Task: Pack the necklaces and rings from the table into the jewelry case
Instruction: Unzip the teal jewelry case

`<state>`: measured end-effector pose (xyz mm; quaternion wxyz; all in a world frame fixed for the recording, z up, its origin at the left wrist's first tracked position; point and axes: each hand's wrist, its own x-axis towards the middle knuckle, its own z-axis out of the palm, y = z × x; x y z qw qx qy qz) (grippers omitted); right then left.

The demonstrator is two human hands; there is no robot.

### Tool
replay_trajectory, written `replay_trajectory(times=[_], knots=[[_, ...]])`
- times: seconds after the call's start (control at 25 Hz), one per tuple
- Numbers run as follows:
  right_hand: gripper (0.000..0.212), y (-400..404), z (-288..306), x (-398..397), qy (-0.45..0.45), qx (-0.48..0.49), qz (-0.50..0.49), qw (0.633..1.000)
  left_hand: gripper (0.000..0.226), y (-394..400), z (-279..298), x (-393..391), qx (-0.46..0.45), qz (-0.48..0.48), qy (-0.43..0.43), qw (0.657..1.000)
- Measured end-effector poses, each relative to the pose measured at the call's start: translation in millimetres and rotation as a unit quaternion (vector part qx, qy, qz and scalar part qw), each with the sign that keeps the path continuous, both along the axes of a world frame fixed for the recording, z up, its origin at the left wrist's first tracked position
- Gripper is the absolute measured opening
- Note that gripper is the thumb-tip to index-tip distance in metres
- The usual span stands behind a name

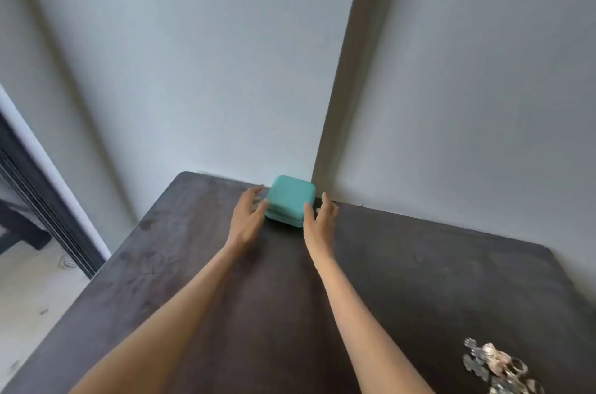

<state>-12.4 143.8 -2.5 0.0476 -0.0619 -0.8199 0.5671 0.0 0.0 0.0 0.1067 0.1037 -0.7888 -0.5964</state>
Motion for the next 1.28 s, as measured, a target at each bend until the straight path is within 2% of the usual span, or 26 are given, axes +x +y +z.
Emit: replay_trajectory(times=[0.12, 0.28, 0.36, 0.44, 0.72, 0.88, 0.96, 1.08, 1.16, 1.28], knots=[[0.047, -4.2, -13.4, -20.7, 0.002, -0.006, -0.041, 0.999, 0.039, 8.0, -10.4, -24.4, 0.050, -0.038, 0.013, 0.998], [0.032, 1.1, -30.6, -21.0, 0.020, -0.052, -0.035, 0.998, 0.038, 17.3, -20.3, -22.9, 0.093, -0.051, 0.036, 0.994], [0.039, 5.5, -29.9, -2.9, 0.028, -0.080, -0.042, 0.996, 0.038, 22.7, -22.4, -4.7, 0.107, -0.055, 0.050, 0.991], [0.047, 15.6, -29.9, 31.4, 0.036, -0.093, -0.059, 0.993, 0.037, 28.7, -21.1, 28.4, 0.124, -0.057, 0.063, 0.989], [0.050, 32.6, -29.3, 194.4, 0.056, -0.072, -0.096, 0.991, 0.034, 52.0, -20.9, 194.0, 0.156, -0.055, 0.097, 0.981], [0.059, 27.8, -25.0, 270.9, 0.036, -0.071, -0.120, 0.990, 0.035, 54.3, -23.4, 263.8, 0.154, -0.053, 0.084, 0.983], [0.054, 29.9, -25.3, 294.8, 0.032, -0.068, -0.123, 0.990, 0.036, 53.8, -27.5, 283.8, 0.140, -0.058, 0.076, 0.986], [0.035, 35.9, -30.7, 317.0, 0.018, -0.095, -0.100, 0.990, 0.037, 51.1, -30.5, 292.0, 0.110, -0.073, 0.061, 0.989], [0.038, 44.2, -34.1, 323.3, 0.013, -0.112, -0.093, 0.989, 0.036, 48.5, -28.8, 291.4, 0.089, -0.096, 0.044, 0.990], [0.048, 65.5, -29.3, 319.6, 0.026, -0.075, -0.107, 0.991, 0.035, 43.7, -27.0, 282.2, 0.034, -0.160, 0.045, 0.985]])
